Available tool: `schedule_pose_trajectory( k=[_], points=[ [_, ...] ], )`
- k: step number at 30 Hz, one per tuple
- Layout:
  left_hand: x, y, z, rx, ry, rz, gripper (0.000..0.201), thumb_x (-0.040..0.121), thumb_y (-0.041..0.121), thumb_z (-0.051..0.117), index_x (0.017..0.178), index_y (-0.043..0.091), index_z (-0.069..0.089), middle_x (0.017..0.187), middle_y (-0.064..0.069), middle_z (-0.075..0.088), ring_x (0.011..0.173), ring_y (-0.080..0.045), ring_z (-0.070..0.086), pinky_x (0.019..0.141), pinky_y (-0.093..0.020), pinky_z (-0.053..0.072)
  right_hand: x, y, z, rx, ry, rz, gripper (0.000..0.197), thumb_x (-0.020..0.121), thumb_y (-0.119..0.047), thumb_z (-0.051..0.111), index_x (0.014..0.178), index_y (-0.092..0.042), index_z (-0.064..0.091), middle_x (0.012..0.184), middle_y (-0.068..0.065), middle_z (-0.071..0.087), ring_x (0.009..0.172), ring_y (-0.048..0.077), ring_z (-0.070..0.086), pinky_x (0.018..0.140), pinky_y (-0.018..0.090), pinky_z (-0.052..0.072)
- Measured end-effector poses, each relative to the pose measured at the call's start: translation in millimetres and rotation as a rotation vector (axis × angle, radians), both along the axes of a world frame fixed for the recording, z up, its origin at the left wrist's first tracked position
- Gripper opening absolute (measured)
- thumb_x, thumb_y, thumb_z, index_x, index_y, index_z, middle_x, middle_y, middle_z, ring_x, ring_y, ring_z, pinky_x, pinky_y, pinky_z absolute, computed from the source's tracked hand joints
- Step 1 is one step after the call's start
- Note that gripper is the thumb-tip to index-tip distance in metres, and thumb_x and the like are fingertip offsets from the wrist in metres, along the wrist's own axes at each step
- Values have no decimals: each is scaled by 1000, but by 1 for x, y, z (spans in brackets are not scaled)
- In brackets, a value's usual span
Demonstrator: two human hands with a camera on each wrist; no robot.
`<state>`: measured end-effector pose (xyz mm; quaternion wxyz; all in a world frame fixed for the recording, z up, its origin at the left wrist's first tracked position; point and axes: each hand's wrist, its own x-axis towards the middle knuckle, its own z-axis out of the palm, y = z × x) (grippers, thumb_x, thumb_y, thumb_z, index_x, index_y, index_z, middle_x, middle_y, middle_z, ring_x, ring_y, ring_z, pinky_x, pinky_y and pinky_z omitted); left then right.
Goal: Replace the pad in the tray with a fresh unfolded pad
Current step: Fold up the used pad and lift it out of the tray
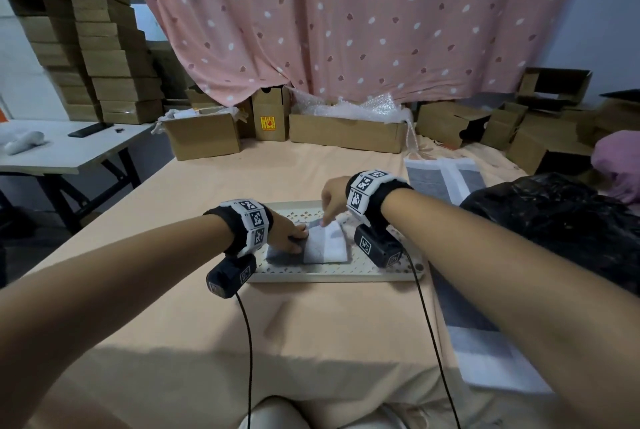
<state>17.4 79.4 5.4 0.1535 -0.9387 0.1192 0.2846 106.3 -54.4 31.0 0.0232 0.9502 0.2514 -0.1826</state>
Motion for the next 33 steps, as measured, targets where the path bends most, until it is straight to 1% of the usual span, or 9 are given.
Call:
schedule_pose_trajectory(
  k=[4, 7, 11, 15, 21, 25, 28, 31, 33],
  points=[
    [1, -7, 11, 37, 11, -69, 53, 99, 37, 42, 148, 21, 29, 143, -10, 47, 128, -29, 46, 104, -35, 36, -23, 11, 4, -13, -8, 90, 90, 47, -69, 74, 117, -12, 67, 118, 10, 69, 106, 33, 65, 94, 48, 53],
    [0, -8, 8, 64, -56, -121, 58, 87, 39, 57, 142, 26, 40, 128, -4, 59, 114, -27, 56, 96, -37, 44, -24, 19, -19, -130, 11, 87, 76, 36, -71, 77, 96, -25, 71, 104, 2, 72, 92, 26, 66, 90, 46, 53],
    [1, -5, 4, 43, -106, -96, 60, 82, 38, 65, 137, 28, 44, 118, -2, 64, 98, -22, 56, 85, -32, 44, -31, 18, -26, -128, 42, 42, 52, 61, -43, 83, 103, -15, 71, 84, 1, 59, 77, 23, 53, 73, 31, 47],
    [-1, -6, -3, 58, -147, -94, 63, 86, 38, 62, 142, 23, 38, 124, -5, 62, 112, -27, 57, 85, -29, 40, -7, 24, -55, -207, -49, 43, 68, 40, -54, 80, 96, -17, 70, 77, 3, 70, 67, 25, 64, 73, 42, 57],
    [-6, -1, -6, 22, -164, -26, 69, 93, 40, 54, 148, 10, 25, 135, -12, 53, 122, -29, 52, 96, -33, 41, -36, -7, -48, -100, -1, -18, 64, 69, -37, 82, 124, -12, 60, 112, 11, 62, 91, 21, 51, 81, 32, 42],
    [-5, -1, -9, 29, -116, 24, 79, 92, 44, 53, 152, 12, 13, 141, -14, 48, 126, -30, 50, 100, -36, 41, -33, 2, -60, -159, -104, -36, 99, 34, -75, 65, 113, -16, 58, 113, 17, 65, 95, 42, 62, 88, 49, 47],
    [-2, 0, -9, 12, -110, 44, 73, 92, 43, 54, 147, 4, 25, 139, -15, 50, 125, -29, 51, 99, -35, 41, -39, -1, -58, -118, -23, -47, 84, 57, -58, 80, 125, -13, 58, 121, 14, 64, 110, 38, 61, 89, 32, 41],
    [1, 2, -8, 16, -90, 32, 70, 92, 44, 55, 143, 2, 31, 137, -15, 52, 123, -29, 52, 95, -34, 41, 2, 1, -91, -136, -80, 16, 123, 17, -93, 62, 118, -23, 64, 99, 4, 73, 87, 35, 68, 87, 51, 49],
    [2, 4, -9, 25, -80, 26, 68, 91, 44, 55, 141, 3, 34, 134, -14, 55, 120, -29, 54, 86, -31, 40, 27, 4, -116, -189, -47, 15, 131, 8, -96, 53, 115, -21, 64, 94, 5, 73, 81, 34, 68, 81, 54, 51]
  ],
)
